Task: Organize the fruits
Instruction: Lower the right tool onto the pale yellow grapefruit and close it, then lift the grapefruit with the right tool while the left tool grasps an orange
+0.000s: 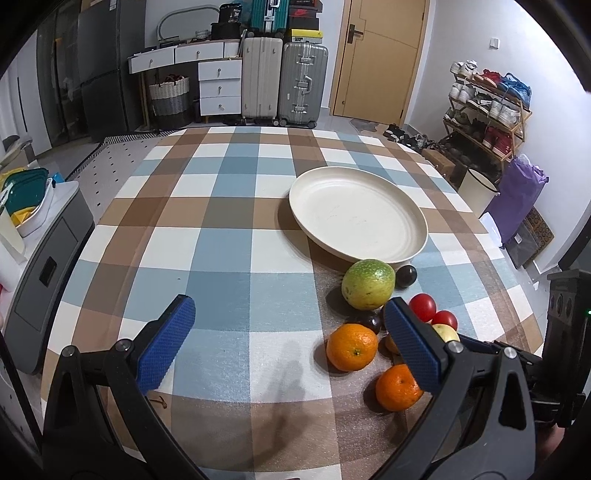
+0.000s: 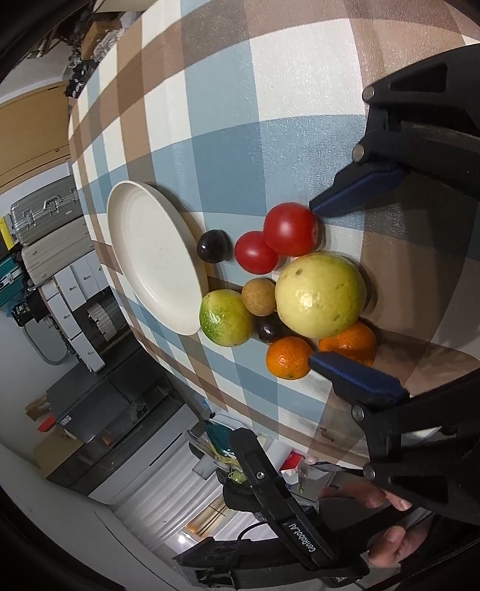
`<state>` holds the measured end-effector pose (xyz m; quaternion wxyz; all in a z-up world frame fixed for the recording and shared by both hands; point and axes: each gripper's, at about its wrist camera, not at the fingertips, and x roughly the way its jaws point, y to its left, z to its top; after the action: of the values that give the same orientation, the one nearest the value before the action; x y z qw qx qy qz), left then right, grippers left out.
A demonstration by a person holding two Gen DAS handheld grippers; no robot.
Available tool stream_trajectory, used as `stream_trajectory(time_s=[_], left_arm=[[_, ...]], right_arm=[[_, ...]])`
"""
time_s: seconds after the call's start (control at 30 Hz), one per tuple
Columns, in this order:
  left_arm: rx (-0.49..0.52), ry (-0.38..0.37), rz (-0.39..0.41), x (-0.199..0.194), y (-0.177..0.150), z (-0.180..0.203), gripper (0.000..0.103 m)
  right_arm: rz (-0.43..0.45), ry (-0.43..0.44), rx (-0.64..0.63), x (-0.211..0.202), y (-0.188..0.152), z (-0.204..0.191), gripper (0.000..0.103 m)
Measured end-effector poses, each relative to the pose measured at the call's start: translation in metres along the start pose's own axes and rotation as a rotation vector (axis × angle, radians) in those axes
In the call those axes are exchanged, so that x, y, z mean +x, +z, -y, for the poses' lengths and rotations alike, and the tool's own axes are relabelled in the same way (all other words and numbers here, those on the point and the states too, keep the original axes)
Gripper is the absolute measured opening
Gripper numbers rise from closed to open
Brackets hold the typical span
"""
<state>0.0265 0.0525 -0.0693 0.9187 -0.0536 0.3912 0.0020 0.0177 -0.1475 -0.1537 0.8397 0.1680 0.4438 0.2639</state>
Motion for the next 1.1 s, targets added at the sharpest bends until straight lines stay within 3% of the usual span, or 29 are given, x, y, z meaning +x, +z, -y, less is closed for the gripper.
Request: stream_trajectory(time_s=[0.23, 0.57, 1.1], left_arm=[[-0.004, 0.008, -0.009, 0.006, -0.001, -0.007, 0.102], [-0.030, 0.006, -0.018, 0.009, 0.001, -0.020, 0.102], [-0.046, -0.161, -0.115, 0.034, -0.013, -0.017, 0.102]], right_arm=[[-0.018, 0.024, -0.016, 0.005, -0.001, -0.005, 0.049], [0.044, 0.027, -0.072, -0.006, -0.002, -0.013, 0.049], [0.088, 0.035, -0.067, -0.024, 0.003, -0.007, 0.049]])
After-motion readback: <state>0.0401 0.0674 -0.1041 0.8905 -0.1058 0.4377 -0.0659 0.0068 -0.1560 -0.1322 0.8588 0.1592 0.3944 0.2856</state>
